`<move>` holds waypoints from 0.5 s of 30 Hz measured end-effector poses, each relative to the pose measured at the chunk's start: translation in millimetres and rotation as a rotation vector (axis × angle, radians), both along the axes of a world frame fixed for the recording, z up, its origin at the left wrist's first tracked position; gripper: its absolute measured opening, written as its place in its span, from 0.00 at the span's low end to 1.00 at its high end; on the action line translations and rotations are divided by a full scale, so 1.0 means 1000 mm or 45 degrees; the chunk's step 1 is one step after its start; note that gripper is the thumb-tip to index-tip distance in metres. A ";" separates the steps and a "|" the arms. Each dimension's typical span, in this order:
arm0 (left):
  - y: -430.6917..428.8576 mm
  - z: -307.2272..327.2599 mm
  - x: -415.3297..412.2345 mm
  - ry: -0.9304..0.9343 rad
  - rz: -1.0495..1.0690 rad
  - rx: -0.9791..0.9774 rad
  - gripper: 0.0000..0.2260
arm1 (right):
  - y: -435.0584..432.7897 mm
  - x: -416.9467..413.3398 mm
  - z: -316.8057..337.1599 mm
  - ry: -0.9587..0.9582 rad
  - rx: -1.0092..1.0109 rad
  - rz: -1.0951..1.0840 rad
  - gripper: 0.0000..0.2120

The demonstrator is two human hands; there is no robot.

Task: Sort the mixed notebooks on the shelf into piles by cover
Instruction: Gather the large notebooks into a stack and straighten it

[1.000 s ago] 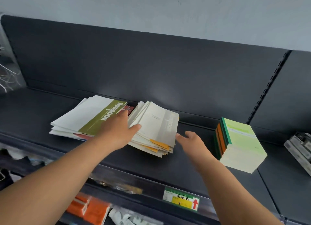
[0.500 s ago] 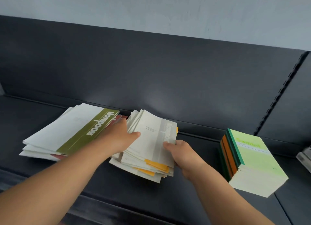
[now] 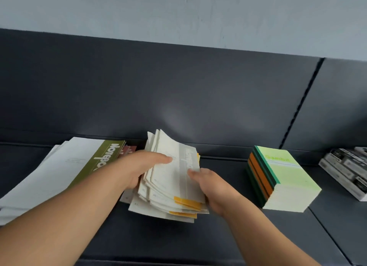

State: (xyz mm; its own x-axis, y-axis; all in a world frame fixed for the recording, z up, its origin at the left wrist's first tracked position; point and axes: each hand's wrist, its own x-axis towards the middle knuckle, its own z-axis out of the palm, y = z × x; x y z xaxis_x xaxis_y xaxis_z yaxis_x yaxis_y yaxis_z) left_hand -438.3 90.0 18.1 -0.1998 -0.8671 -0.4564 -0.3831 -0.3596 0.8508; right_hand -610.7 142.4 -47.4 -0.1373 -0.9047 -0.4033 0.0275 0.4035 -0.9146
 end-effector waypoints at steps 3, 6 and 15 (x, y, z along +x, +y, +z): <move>0.002 -0.003 -0.002 0.006 0.033 -0.156 0.15 | 0.003 -0.005 0.000 -0.114 0.002 -0.022 0.18; 0.010 -0.004 -0.003 0.142 0.035 -0.269 0.17 | 0.006 -0.014 0.003 -0.111 -0.102 -0.058 0.25; 0.055 -0.010 -0.037 0.501 -0.194 -0.570 0.21 | 0.046 -0.077 0.039 -0.213 -0.536 -0.093 0.21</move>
State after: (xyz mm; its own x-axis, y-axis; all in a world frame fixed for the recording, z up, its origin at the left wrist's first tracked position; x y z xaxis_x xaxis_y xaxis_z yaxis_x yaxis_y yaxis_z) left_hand -474.9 145.0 8.2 -0.4158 -0.9060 0.0790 -0.0282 0.0997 0.9946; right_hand -687.8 188.3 -8.4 -0.1715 -0.9849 -0.0244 0.2031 -0.0111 -0.9791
